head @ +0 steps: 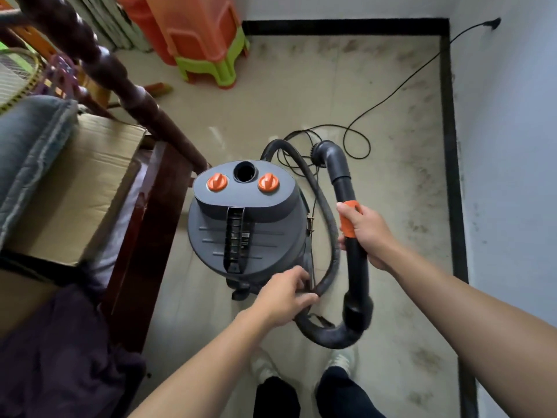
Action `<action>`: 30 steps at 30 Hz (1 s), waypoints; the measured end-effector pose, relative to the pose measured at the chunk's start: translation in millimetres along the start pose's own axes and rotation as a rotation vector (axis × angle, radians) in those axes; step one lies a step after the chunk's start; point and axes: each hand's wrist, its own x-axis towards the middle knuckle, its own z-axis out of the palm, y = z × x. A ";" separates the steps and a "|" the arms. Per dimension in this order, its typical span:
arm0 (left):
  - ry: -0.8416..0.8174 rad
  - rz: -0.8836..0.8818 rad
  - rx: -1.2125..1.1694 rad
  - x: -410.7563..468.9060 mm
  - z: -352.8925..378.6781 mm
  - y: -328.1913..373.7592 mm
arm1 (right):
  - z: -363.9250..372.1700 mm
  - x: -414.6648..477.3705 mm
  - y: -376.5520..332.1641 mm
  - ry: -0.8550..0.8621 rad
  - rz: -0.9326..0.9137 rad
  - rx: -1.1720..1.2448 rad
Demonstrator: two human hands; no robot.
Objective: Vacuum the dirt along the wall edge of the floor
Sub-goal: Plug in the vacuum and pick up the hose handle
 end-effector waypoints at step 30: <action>0.273 0.177 0.456 165.3 -163.7 -32.5 | 100.3 25.1 89.1 0.297 0.022 0.032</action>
